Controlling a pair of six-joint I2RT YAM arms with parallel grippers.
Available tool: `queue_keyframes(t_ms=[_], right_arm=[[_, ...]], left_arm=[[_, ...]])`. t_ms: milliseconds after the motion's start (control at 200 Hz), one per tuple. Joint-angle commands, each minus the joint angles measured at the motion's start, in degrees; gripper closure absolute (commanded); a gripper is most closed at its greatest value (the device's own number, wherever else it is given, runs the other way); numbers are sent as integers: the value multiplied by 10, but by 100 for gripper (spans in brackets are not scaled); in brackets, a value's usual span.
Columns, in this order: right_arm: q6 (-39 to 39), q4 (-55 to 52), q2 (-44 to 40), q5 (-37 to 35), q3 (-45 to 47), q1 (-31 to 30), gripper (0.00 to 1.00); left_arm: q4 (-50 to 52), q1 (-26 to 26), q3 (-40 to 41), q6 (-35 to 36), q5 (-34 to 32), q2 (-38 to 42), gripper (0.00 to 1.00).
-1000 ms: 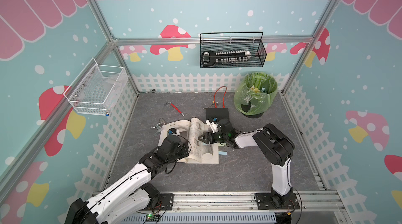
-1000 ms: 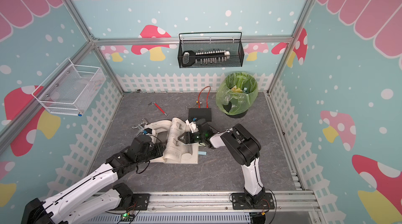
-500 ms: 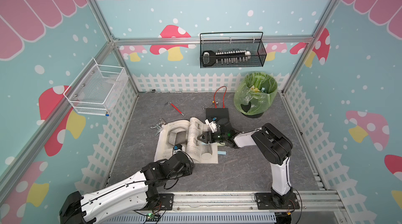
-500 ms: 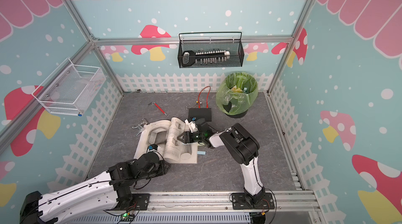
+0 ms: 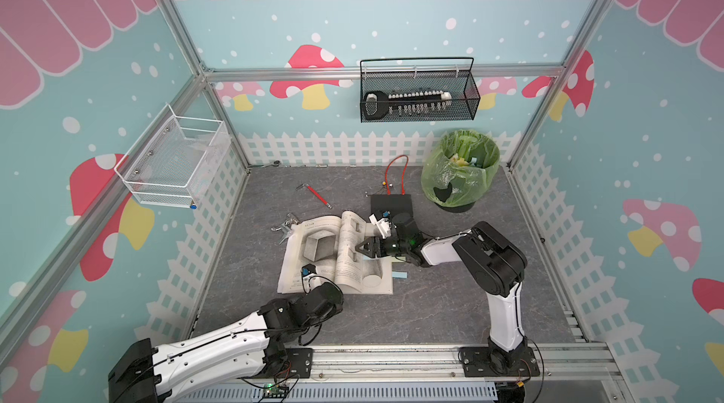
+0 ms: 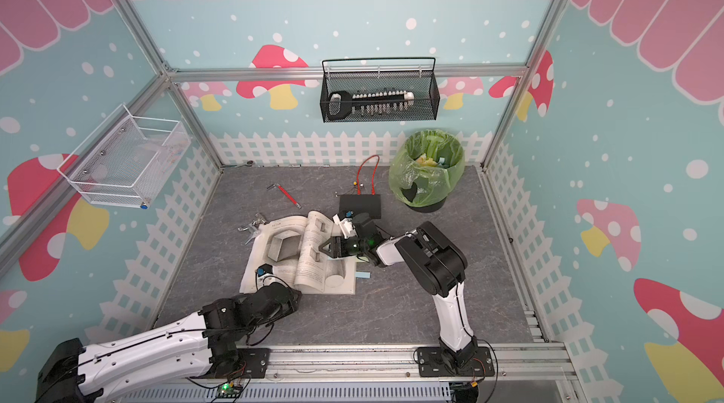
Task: Peel off the used sticky note
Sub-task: Turn the page of the book at the center of the board.
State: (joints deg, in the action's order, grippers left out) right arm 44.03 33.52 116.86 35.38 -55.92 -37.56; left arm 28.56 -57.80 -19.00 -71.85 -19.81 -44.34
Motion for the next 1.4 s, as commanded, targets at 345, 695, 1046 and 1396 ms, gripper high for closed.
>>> queue_keyframes(t_ms=[345, 695, 1046, 1396], right_arm=[[11, 9, 19, -1, 11, -7, 41], [14, 25, 18, -1, 32, -7, 41], [18, 37, 24, 2, 37, -7, 41], [22, 47, 28, 6, 42, -7, 41]], left_arm=[[-96, -3, 16, -8, -88, -16, 57], [-133, -5, 23, -23, -97, -33, 57], [-185, -22, 48, -43, -71, -21, 57], [-185, -37, 30, -31, -97, -22, 54]])
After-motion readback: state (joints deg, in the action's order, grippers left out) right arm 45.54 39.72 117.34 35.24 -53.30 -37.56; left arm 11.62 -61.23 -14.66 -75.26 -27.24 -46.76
